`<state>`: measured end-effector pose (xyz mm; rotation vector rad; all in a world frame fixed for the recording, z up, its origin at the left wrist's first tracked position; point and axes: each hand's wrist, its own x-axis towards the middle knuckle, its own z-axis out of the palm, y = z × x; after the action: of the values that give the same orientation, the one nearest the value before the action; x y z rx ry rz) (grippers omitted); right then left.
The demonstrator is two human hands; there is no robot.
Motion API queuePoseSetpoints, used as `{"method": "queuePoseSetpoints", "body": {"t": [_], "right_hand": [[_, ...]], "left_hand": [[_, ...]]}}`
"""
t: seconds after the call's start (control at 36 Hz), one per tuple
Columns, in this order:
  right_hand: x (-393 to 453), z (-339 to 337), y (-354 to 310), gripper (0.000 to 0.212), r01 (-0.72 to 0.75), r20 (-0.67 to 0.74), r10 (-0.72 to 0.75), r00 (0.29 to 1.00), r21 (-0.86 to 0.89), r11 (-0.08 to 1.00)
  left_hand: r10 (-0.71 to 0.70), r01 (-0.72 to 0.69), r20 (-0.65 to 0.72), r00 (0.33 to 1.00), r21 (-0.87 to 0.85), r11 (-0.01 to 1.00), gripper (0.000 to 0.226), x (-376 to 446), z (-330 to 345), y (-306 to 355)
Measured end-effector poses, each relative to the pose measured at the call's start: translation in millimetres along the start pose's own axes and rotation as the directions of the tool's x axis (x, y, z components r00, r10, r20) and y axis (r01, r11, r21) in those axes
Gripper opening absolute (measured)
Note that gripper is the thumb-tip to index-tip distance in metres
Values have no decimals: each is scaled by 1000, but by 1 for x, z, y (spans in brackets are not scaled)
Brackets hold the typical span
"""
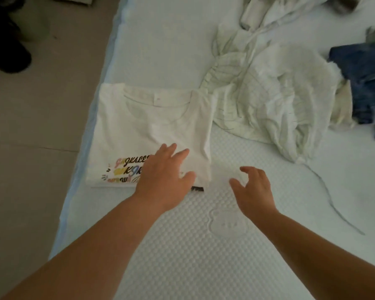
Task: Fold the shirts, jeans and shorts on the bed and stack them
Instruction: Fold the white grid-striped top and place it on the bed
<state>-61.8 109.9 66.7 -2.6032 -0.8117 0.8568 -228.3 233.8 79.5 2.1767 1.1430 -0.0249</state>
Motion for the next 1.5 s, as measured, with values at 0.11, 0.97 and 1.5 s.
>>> {"method": "queuePoseSetpoints", "body": {"t": [0.11,0.97,1.5], "right_hand": [[23,-38,25,56,11,-98,-21,995,-103,995],[-130,-188,80,25,523,-148,-535,832,-113,845],[-289,-326,100,24,367,322,-397,859,154,918]], "left_hand": [[-13,3,70,997,142,990,54,7,41,15],[20,25,143,989,-308,951,74,-142,-2,208],[313,-251,234,920,-259,933,29,-244,-93,339]]}}
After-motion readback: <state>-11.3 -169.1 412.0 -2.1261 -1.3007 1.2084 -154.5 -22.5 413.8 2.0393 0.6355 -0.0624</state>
